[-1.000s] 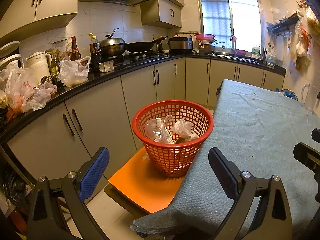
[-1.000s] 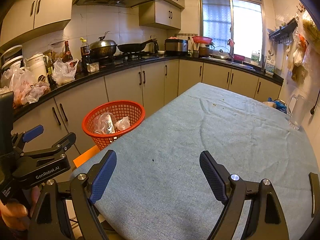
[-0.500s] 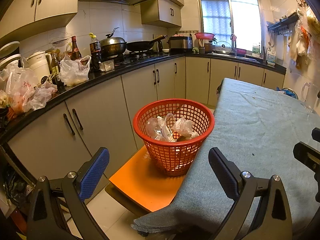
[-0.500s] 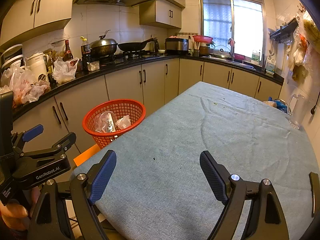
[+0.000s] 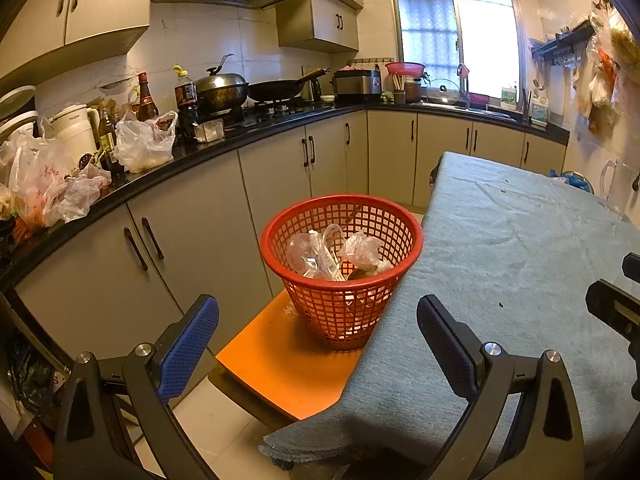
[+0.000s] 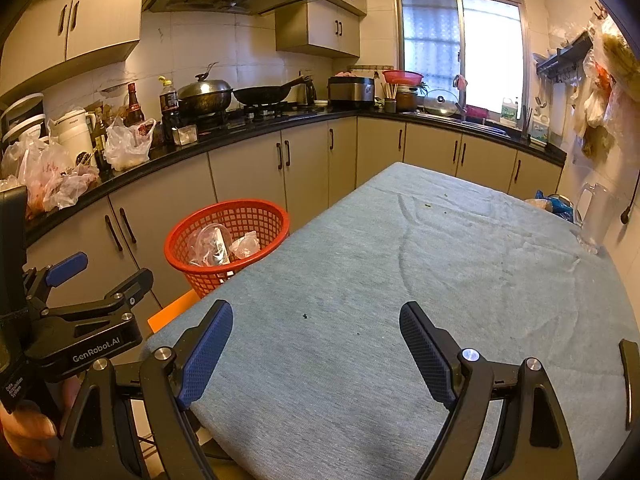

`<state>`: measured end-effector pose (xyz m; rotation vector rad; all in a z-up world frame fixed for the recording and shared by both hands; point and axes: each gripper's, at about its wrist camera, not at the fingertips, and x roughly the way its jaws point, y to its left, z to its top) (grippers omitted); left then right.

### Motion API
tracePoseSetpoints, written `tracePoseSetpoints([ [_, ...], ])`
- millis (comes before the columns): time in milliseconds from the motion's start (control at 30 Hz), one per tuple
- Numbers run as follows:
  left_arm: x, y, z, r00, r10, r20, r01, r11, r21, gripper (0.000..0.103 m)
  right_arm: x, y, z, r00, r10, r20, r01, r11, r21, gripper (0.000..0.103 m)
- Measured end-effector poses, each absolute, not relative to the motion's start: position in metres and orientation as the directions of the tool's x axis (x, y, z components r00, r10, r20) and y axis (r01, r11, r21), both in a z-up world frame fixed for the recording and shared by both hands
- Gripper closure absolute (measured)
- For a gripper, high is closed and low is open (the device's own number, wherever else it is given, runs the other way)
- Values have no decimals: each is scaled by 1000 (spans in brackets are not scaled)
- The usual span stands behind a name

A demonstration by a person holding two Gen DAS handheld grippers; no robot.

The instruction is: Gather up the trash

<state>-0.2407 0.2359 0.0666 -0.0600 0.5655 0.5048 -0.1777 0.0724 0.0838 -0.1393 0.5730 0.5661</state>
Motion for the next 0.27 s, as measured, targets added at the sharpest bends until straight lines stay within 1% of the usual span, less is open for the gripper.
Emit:
tracePoseSetpoints([
  [133, -229, 230, 67, 728, 422, -540, -439, 892, 106, 4, -174, 62, 84, 697, 465, -546, -526, 849, 51, 14],
  [233, -209, 208, 70, 758, 347, -553, -354, 930, 98, 4, -161, 31, 86, 738, 407, -538, -448, 892, 59, 14],
  [267, -201, 199, 70, 764, 321, -560, -320, 942, 104, 4, -157, 23, 86, 751, 384, -537, -421, 905, 58, 12],
])
